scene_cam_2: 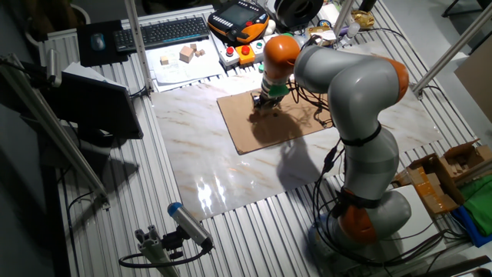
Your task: Hold a small block with the gripper and sweep it from left to right on the table
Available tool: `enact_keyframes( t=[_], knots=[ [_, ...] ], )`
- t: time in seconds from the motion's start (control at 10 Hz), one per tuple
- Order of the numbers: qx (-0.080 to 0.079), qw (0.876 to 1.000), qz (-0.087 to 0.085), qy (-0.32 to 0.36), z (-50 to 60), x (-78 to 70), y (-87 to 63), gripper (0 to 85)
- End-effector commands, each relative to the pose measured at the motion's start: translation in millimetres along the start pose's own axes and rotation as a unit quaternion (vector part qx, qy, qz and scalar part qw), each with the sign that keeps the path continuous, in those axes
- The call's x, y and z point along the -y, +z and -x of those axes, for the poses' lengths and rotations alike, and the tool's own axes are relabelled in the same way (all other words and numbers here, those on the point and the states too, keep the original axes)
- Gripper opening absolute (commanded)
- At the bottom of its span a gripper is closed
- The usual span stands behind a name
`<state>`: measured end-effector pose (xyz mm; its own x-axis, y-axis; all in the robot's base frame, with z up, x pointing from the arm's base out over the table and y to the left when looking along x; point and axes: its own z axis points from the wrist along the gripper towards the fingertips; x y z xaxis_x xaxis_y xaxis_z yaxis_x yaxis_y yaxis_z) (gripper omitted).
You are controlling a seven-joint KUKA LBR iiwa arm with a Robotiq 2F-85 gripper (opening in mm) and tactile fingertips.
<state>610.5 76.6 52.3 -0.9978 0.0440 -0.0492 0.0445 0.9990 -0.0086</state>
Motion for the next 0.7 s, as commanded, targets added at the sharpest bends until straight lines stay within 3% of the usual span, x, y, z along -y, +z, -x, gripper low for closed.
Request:
enact_keyframes(
  t=[0.0,0.6],
  knots=[
    [0.000,1.000,-0.001,0.000,0.9,-1.2,-1.9,0.7],
    [-0.001,1.000,0.000,0.004,-0.5,-10.6,-0.5,0.7]
  ],
)
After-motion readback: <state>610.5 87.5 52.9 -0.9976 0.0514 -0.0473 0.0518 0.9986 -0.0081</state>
